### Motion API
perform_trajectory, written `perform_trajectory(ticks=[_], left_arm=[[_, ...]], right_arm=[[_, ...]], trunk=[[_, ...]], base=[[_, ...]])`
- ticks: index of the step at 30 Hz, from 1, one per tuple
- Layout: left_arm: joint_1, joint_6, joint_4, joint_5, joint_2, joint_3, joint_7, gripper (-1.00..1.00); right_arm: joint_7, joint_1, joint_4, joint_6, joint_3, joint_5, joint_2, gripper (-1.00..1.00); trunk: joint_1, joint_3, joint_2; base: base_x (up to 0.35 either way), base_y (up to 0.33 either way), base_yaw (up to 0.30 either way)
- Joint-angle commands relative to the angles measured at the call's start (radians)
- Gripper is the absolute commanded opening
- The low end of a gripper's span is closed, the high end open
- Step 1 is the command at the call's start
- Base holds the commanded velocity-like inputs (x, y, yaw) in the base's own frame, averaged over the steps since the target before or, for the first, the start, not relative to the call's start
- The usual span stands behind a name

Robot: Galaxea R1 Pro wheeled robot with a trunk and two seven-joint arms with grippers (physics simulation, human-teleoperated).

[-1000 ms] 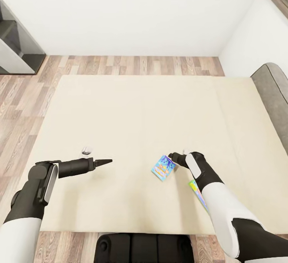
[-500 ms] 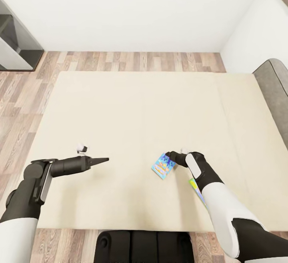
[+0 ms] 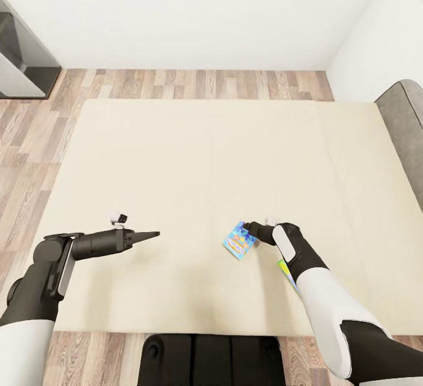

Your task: Put all the toys in the child's room - the three board games (two on the bed and one on the table), the two jigsaw puzzles on the table, and the tennis ball on the table - inside the toy box on the table in the child's room.

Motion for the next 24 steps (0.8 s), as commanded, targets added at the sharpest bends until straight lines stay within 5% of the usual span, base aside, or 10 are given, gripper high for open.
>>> perform_trajectory(ticks=[1,24], left_arm=[[0.000,0.010,0.000,-0.001,0.000,-0.001,-0.004,1.00],[0.000,0.006,-0.002,-0.001,0.000,-0.005,-0.003,1.00]], right_arm=[[-0.009,0.000,-0.002,0.004,-0.003,-0.011,0.001,1.00],[-0.008,-0.001,-0.030,0.004,-0.003,-0.013,0.002,1.00]], trunk=[[0.000,-0.003,-0.002],[0.000,-0.040,-0.002]], base=[[0.000,0.000,0.000],[0.000,0.000,0.000]])
